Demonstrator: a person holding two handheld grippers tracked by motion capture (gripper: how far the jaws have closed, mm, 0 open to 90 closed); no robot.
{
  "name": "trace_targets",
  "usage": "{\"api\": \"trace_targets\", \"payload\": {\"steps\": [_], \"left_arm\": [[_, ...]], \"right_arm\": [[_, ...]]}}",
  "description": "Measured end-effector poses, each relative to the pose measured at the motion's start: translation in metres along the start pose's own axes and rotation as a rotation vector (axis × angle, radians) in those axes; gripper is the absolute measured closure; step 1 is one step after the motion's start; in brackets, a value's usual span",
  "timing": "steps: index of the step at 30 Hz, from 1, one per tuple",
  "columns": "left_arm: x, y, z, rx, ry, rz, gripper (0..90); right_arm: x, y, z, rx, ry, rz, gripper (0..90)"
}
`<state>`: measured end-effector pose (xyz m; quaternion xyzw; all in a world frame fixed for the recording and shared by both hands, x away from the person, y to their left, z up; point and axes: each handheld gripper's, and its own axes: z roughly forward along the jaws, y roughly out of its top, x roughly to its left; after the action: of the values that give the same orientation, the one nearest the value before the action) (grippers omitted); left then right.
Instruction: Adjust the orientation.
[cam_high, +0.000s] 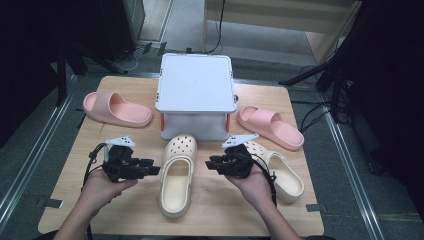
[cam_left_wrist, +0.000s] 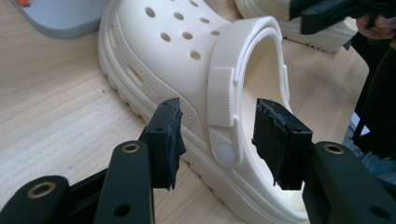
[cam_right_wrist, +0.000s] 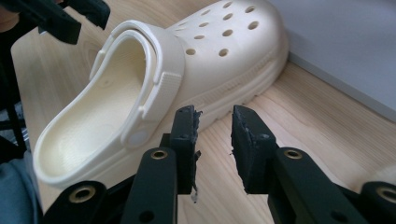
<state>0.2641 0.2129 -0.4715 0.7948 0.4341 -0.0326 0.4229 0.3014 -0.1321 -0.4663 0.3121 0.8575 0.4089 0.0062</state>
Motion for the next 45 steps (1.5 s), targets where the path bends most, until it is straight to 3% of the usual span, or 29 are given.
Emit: {"api": "trace_targets", "payload": {"steps": [9,17,24,30,45], "left_arm": [[0.005,0.013,0.005,0.012,-0.008,0.019,40.6],[0.011,0.022,0.009,0.002,-0.034,0.007,39.4],[0.009,0.032,0.017,0.033,-0.048,0.036,39.4],[0.010,0.036,0.021,0.033,-0.056,0.043,39.4],[0.011,0.036,0.022,0.041,-0.059,0.050,39.5]], "right_arm": [[-0.004,-0.023,-0.053,-0.015,-0.051,0.028,66.9],[-0.012,-0.049,-0.091,-0.019,-0.136,0.075,64.1],[-0.018,-0.071,-0.116,-0.040,-0.199,0.103,61.3],[-0.026,-0.080,-0.123,-0.049,-0.221,0.133,58.1],[-0.047,-0.089,-0.118,-0.017,-0.229,0.169,55.2]]}}
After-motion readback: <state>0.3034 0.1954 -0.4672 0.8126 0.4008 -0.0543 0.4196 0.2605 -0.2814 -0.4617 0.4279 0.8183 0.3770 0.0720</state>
